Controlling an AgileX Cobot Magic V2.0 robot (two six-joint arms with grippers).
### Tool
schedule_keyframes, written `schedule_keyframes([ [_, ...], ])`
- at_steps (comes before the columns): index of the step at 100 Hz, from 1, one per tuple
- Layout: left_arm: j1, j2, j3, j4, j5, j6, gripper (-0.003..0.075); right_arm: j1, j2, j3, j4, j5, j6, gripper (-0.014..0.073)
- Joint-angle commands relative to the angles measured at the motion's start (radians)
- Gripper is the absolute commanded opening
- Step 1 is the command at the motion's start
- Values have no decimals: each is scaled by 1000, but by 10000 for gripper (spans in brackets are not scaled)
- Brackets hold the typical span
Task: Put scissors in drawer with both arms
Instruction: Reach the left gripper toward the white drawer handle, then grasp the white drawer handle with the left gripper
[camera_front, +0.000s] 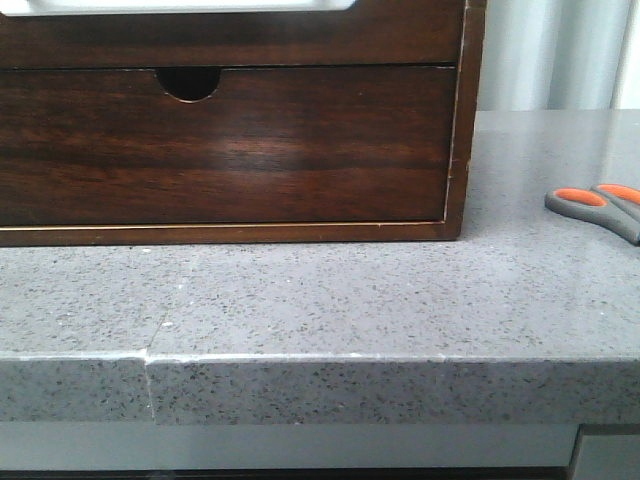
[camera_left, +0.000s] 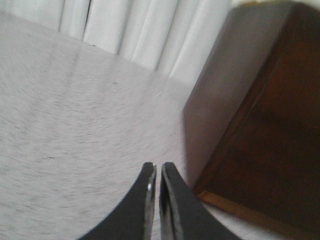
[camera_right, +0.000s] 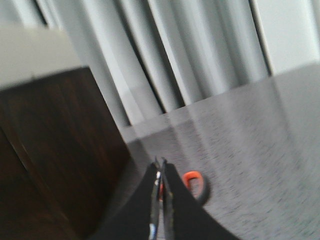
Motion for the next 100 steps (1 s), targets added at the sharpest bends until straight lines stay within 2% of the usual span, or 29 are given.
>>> schedule_keyframes([
  [1, 2, -34, 18, -343, -119, -7, -20, -4, -24, 30, 207, -98, 3, -45],
  [4, 2, -34, 18, -453, -117, -7, -20, -4, -24, 29, 249, -100, 3, -45],
  [11, 2, -34, 18, -563, -115, -7, -20, -4, -24, 19, 292, -93, 3, -45],
  [18, 2, -34, -2, -612, -85, -7, -20, -4, -24, -1, 292, -55, 3, -45],
  [30, 2, -15, -94, -615, 58, 0, -20, -4, -24, -61, 292, 38, 3, -20],
  [39, 2, 41, -194, -580, 137, 43, -19, -4, -3, -119, 296, 80, 3, 66],
  [52, 2, 211, -367, -492, 311, 82, -12, -4, 83, -207, 350, 122, 3, 259],
  [57, 2, 287, -429, -489, 381, 82, 20, -4, 133, -241, 375, 143, 3, 325],
  [63, 2, 382, -496, -508, 459, 82, 104, -4, 186, -279, 404, 175, 3, 367],
  [76, -18, 527, -570, -612, 533, 82, 352, -4, 300, -357, 508, 241, 3, 365],
  [81, -33, 564, -570, -685, 537, 82, 405, -4, 339, -374, 573, 249, 3, 365],
  [91, -65, 627, -570, -821, 556, 86, 404, -4, 405, -384, 655, 242, 3, 364],
  [100, -97, 666, -570, -971, 561, 162, 393, -4, 445, -384, 667, 261, 3, 365],
])
